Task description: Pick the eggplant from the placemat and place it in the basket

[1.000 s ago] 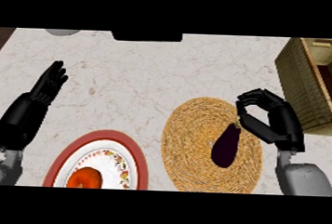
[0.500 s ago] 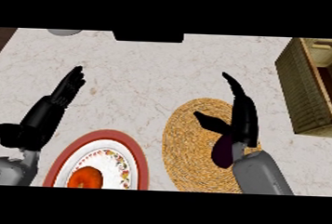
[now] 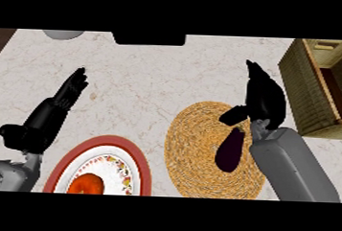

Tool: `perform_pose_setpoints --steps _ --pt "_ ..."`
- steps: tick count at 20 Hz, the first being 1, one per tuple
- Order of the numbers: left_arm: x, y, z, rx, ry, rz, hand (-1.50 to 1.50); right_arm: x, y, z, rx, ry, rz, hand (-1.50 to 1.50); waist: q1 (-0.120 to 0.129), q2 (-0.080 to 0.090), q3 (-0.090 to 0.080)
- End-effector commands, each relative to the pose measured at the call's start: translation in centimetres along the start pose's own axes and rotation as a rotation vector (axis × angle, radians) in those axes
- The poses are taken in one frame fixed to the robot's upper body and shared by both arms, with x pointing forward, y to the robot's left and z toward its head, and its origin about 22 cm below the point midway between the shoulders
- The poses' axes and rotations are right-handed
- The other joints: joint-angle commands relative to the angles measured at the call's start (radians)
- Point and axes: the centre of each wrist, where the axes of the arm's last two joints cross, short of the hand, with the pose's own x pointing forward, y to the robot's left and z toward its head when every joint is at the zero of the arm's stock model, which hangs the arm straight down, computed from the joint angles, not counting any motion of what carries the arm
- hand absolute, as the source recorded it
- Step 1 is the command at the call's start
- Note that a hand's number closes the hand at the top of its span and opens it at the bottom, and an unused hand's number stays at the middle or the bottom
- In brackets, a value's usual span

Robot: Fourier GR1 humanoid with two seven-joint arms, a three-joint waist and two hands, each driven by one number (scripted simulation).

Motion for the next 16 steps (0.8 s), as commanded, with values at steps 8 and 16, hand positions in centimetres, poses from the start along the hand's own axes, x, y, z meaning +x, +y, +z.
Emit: perform_pose_setpoints --steps 8,16 --pt "0.0 -0.8 0.0 -0.004 -0.002 0.022 0.0 4.6 -7.0 3.1 0.327 0.126 0.129 -1.5 -0.008 -0.001 0.006" --pt "-0.6 0.3 0.4 0.015 0.004 0.01 0.0 2.5 -10.6 3.9 0.292 0.138 0.125 -1.5 -0.016 -0.002 0.005"
